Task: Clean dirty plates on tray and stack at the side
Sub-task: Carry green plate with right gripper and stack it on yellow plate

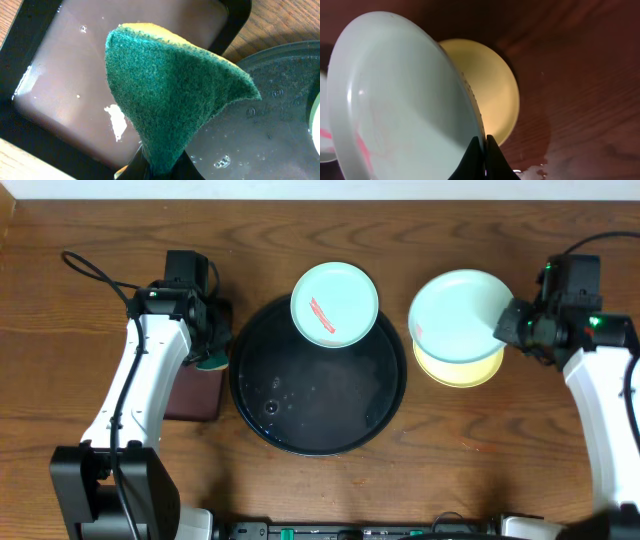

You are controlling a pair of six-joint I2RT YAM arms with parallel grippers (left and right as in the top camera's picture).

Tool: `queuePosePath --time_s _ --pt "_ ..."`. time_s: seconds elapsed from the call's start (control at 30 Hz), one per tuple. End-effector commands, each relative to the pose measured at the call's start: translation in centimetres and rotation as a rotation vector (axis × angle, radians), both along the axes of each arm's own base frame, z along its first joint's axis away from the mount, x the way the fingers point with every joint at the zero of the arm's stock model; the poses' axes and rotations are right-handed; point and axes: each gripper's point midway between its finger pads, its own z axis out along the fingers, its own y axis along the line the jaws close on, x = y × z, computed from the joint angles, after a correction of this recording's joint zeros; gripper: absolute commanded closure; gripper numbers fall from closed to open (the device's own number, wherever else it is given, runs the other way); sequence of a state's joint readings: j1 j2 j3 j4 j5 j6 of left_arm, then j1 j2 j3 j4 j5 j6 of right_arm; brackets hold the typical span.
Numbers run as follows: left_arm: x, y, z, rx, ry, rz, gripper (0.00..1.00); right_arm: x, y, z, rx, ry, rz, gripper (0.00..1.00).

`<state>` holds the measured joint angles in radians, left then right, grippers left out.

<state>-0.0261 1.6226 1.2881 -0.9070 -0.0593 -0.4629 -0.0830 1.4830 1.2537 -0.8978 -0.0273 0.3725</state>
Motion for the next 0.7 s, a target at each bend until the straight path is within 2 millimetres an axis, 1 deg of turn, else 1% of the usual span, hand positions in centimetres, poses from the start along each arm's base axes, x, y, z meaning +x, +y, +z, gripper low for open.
queuePosePath --time_s 0.0,0.07,0.1,0.2,0.33,0.43,0.47,0.53,0.6,0.63,0.67 --pt "-0.2 0.4 -0.3 0.020 0.011 -0.009 0.93 0.3 0.0 -2.4 0.027 0.069 0.054 0.99" --pt "-0.2 0.4 -0.3 0.020 0.011 -0.009 0.92 0.4 -0.4 -4.0 0.017 0.118 0.046 0.99" --pt "-0.2 0.4 -0.3 0.020 0.011 -0.009 0.92 0.4 -0.6 -5.2 0.012 0.153 0.042 0.99" --pt "-0.2 0.4 -0.3 0.020 0.011 -0.010 0.93 0.3 -1.0 -7.1 -0.002 0.208 0.033 0.99" --pt "-0.2 0.4 -0.3 0.020 0.011 -0.009 0.93 0.4 -1.5 -8.4 -0.023 0.240 0.023 0.99" --pt "-0.2 0.4 -0.3 0.020 0.011 -0.009 0.93 0.7 -1.6 -8.7 -0.025 0.236 0.028 0.98" --pt "-0.2 0.4 -0.3 0.020 0.011 -0.010 0.93 0.8 -1.6 -8.7 -0.029 0.231 0.036 0.94" --pt "-0.2 0.4 -0.3 0.020 0.011 -0.009 0.93 1.0 -1.6 -8.6 -0.035 0.222 0.053 0.81" --pt "-0.2 0.4 -0.3 0.020 0.011 -0.009 0.93 1.1 -1.6 -8.5 -0.037 0.220 0.058 0.71" --pt "-0.2 0.4 -0.3 0.020 0.011 -0.009 0.93 1.2 -1.6 -8.5 -0.036 0.218 0.058 0.64" --pt "-0.2 0.4 -0.3 0.020 0.011 -0.009 0.93 1.3 -1.5 -8.3 -0.030 0.212 0.062 0.60"
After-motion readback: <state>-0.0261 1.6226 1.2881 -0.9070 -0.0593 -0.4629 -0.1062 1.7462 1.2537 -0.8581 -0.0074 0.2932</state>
